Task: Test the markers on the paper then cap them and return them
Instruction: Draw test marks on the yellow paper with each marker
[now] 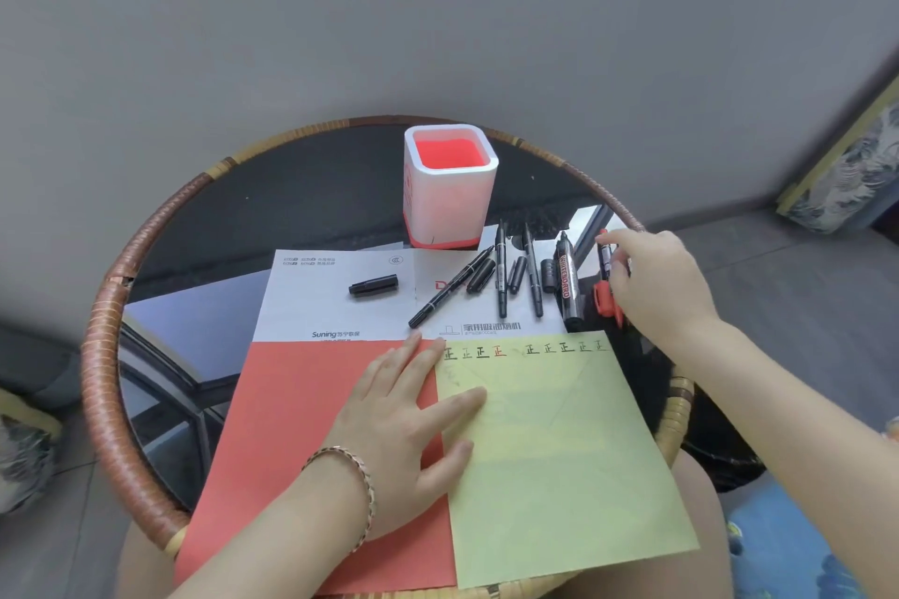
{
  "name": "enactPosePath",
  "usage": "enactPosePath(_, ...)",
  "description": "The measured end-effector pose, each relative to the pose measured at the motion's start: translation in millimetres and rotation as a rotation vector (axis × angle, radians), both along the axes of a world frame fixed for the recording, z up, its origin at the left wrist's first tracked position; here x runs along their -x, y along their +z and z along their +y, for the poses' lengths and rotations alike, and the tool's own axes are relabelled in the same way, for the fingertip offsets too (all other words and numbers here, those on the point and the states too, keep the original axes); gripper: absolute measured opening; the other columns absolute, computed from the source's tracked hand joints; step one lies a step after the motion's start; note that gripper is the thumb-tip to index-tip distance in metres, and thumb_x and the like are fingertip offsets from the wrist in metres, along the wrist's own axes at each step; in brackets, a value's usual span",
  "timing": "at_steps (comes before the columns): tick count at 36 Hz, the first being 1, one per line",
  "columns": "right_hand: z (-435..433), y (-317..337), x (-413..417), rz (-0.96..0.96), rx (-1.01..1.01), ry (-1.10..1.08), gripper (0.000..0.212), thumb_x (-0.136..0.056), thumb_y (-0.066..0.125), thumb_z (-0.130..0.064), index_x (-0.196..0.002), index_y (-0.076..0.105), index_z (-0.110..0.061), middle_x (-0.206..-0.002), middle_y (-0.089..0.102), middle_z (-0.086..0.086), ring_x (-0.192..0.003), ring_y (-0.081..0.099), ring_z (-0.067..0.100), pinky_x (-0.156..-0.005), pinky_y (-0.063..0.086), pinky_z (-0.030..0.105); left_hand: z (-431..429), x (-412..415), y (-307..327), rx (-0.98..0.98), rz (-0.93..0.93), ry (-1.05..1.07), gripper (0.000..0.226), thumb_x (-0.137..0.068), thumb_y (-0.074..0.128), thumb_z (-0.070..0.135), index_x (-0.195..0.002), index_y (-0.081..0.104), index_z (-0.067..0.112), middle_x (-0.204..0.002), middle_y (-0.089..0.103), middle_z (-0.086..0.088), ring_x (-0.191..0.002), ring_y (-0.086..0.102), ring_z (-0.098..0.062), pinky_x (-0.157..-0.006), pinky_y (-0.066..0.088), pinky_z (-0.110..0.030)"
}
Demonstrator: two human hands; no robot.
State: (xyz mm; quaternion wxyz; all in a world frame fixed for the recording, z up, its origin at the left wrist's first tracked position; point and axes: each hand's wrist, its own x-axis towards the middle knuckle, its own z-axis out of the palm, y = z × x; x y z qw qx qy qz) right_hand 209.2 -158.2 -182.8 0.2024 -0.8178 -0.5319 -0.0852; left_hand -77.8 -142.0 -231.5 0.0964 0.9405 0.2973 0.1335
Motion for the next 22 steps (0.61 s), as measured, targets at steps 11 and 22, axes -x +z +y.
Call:
enactPosePath(11, 18.0, 4.3, -11.7, 0.028, 0.297, -0.161, 0.030, -0.089, 0.052, -0.027, -0.117, 0.055, -0.019, -0.108, 0.064, 0.010, -0.093, 0.060, 0.029, -0.071, 0.048, 0.034, -0.3, -1.7, -0.2, 0.018, -0.012, -0.004, 0.040, -0.076, 0.043, 0.048, -0.114, 0.053, 0.043, -0.130, 0.055, -0.012, -0.126, 0.031, -0.027, -0.102, 0.020, -0.037)
enactPosePath(22, 20.2, 22.1, -1.5, 0.423, 0.130, -0.227, 0.035, -0.081, 0.060, -0.022, -0.111, 0.064, -0.003, -0.104, 0.065, 0.011, -0.086, 0.058, 0.022, -0.073, 0.044, 0.026, -0.1, -1.7, -1.6, 0.028, -0.029, -0.002, 0.040, -0.076, 0.044, 0.048, -0.115, 0.052, 0.043, -0.131, 0.055, -0.012, -0.127, 0.033, -0.028, -0.101, 0.023, -0.039)
